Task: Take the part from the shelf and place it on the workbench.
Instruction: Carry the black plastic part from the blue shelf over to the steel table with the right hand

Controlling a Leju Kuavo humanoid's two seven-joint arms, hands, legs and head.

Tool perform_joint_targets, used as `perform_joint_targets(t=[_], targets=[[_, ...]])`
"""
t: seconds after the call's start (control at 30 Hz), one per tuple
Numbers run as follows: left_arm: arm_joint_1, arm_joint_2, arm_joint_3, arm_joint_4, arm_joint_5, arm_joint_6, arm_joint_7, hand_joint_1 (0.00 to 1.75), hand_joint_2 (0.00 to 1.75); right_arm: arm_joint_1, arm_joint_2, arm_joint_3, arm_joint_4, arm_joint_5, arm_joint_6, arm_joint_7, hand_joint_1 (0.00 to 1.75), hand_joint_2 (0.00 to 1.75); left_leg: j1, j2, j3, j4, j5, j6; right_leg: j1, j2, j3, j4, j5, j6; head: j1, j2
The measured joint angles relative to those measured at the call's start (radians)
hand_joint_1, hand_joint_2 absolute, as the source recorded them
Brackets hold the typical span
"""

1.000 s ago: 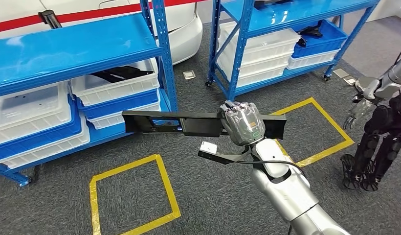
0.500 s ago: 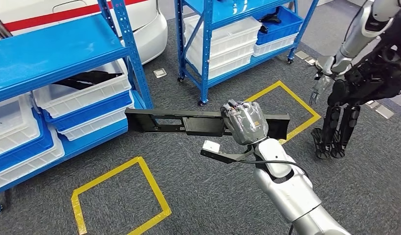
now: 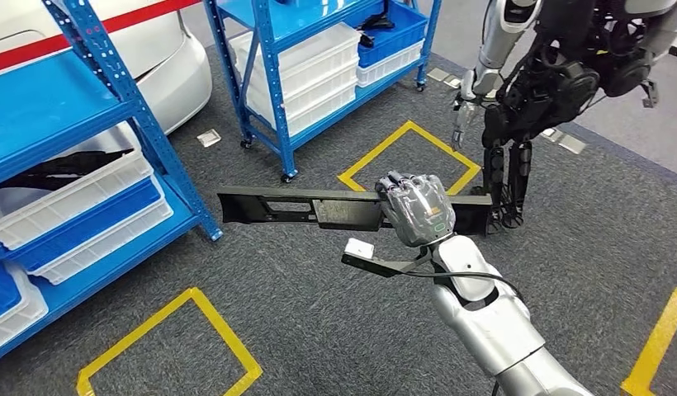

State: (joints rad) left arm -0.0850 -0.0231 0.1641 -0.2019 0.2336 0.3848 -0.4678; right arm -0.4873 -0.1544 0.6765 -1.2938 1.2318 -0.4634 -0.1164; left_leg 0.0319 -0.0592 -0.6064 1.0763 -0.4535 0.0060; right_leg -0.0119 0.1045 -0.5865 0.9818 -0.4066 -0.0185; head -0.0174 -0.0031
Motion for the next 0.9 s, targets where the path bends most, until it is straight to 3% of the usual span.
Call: perform_joint_targets(t=[0.07,0.13,0.2,0.27,0.33,0.37,0.4,0.43,0.5,0.57,0.63,0.67,0.73,0.8,0.83,0.87,0.9], targets=[[0.000,0.001,0.000,0.000,0.000,0.000,-0.003,0.00,1.75,0.001,0.000,-0.001,-0.002,0.000,0.000,0.000,1.75,1.75,-0.002,-0.023,0.024,-0.054,0.011,0.007,-0.001,0.022,-0.009,0.001,0.003,0.008,0.000,0.000],[0.000,0.000,0.000,0.000,-0.001,-0.002,-0.006,0.00,1.75,0.004,-0.002,-0.004,-0.004,0.000,0.000,0.003,1.75,1.75,-0.005,-0.001,0.029,-0.067,0.016,0.012,0.001,0.038,-0.019,-0.001,0.008,0.021,0.000,0.000],[-0.001,-0.003,0.000,0.000,-0.002,-0.003,-0.010,0.00,1.75,0.007,-0.006,-0.008,-0.008,0.001,-0.001,0.007,1.75,1.75,-0.005,0.025,0.038,-0.086,0.026,0.022,0.006,-0.008,-0.043,0.030,-0.005,0.025,0.002,0.000],[0.000,-0.004,0.000,0.000,-0.003,-0.004,-0.011,0.00,1.75,0.009,-0.009,-0.011,-0.013,0.005,-0.002,0.009,1.75,1.75,-0.007,0.052,0.042,-0.095,0.031,0.029,0.005,-0.074,-0.103,0.141,-0.052,0.018,0.005,0.000],[0.001,-0.005,0.000,0.000,-0.004,-0.004,-0.012,0.00,1.75,0.019,-0.010,-0.013,-0.015,0.010,-0.002,0.010,1.75,1.75,-0.010,0.082,0.041,-0.094,0.030,0.031,-0.002,-0.091,-0.170,0.269,-0.094,0.021,0.006,0.000],[0.001,-0.005,0.000,0.000,-0.004,-0.004,-0.013,0.00,1.75,0.025,-0.011,-0.014,-0.016,0.013,-0.002,0.010,1.75,1.75,-0.010,0.095,0.041,-0.094,0.030,0.030,-0.006,-0.093,-0.183,0.294,-0.098,0.028,0.006,0.000],[0.001,-0.006,0.000,0.000,-0.005,-0.004,-0.013,0.00,1.75,0.030,-0.012,-0.015,-0.016,0.015,-0.002,0.010,1.75,1.75,-0.010,0.109,0.041,-0.094,0.029,0.029,-0.011,-0.098,-0.170,0.272,-0.085,0.038,0.006,0.000],[0.001,-0.008,0.000,0.000,-0.005,-0.004,-0.014,0.00,1.75,0.033,-0.014,-0.017,-0.017,0.017,-0.002,0.010,1.75,1.75,-0.009,0.121,0.042,-0.094,0.027,0.026,-0.015,-0.110,-0.136,0.210,-0.062,0.049,0.006,0.000],[0.001,-0.009,0.000,0.000,-0.005,-0.004,-0.014,0.00,1.75,0.034,-0.015,-0.020,-0.020,0.020,-0.002,0.010,1.75,1.75,-0.013,0.145,0.045,-0.092,0.022,0.014,-0.017,-0.162,-0.050,0.060,-0.018,0.060,0.008,0.000],[0.000,-0.007,0.000,0.000,-0.005,-0.003,-0.015,0.00,1.75,0.034,-0.013,-0.022,-0.025,0.023,-0.002,0.010,1.75,1.75,-0.020,0.167,0.050,-0.090,0.013,0.001,-0.017,-0.187,-0.015,-0.003,0.001,0.052,0.008,0.000],[-0.001,-0.006,0.000,0.000,-0.006,-0.003,-0.016,0.00,1.75,0.036,-0.011,-0.022,-0.028,0.024,-0.003,0.010,1.75,1.75,-0.017,0.191,0.056,-0.089,0.007,-0.009,-0.017,-0.159,-0.019,-0.003,0.005,0.040,0.005,0.000],[-0.002,-0.007,0.000,-0.001,-0.006,-0.003,-0.017,0.00,1.75,0.037,-0.012,-0.023,-0.030,0.025,-0.003,0.010,1.75,1.75,-0.011,0.188,0.057,-0.084,-0.001,-0.015,-0.019,-0.145,-0.020,-0.004,0.007,0.034,0.005,0.000],[-0.002,-0.009,0.000,-0.001,-0.007,-0.002,-0.017,0.00,1.75,0.038,-0.012,-0.026,-0.033,0.030,-0.003,0.010,1.75,1.75,0.000,0.138,0.037,-0.022,-0.048,-0.024,-0.022,-0.118,-0.019,-0.005,0.010,0.019,0.003,0.000],[-0.001,-0.010,0.000,-0.001,-0.008,-0.001,-0.018,0.00,1.75,0.040,-0.008,-0.026,-0.036,0.034,-0.003,0.011,1.75,1.75,0.002,0.074,-0.026,0.121,-0.129,-0.023,-0.020,-0.094,-0.019,-0.005,0.012,0.007,0.000,0.000],[0.000,-0.009,0.000,-0.001,-0.009,0.000,-0.018,0.00,1.75,0.041,-0.005,-0.026,-0.036,0.036,-0.003,0.011,1.75,1.75,0.001,0.061,-0.062,0.193,-0.159,-0.022,-0.017,-0.080,-0.019,-0.005,0.012,0.004,-0.001,0.000],[0.000,-0.009,0.000,-0.001,-0.009,0.000,-0.019,0.00,1.75,0.043,-0.003,-0.026,-0.036,0.037,-0.002,0.011,1.75,1.75,0.001,0.056,-0.087,0.239,-0.171,-0.020,-0.014,-0.066,-0.020,-0.004,0.012,0.003,-0.001,0.000],[0.001,-0.008,0.000,-0.001,-0.008,0.000,-0.019,0.00,1.75,0.045,-0.002,-0.026,-0.036,0.038,-0.002,0.011,1.75,1.75,0.000,0.055,-0.096,0.248,-0.163,-0.016,-0.012,-0.052,-0.019,-0.003,0.012,0.003,-0.001,0.000]])
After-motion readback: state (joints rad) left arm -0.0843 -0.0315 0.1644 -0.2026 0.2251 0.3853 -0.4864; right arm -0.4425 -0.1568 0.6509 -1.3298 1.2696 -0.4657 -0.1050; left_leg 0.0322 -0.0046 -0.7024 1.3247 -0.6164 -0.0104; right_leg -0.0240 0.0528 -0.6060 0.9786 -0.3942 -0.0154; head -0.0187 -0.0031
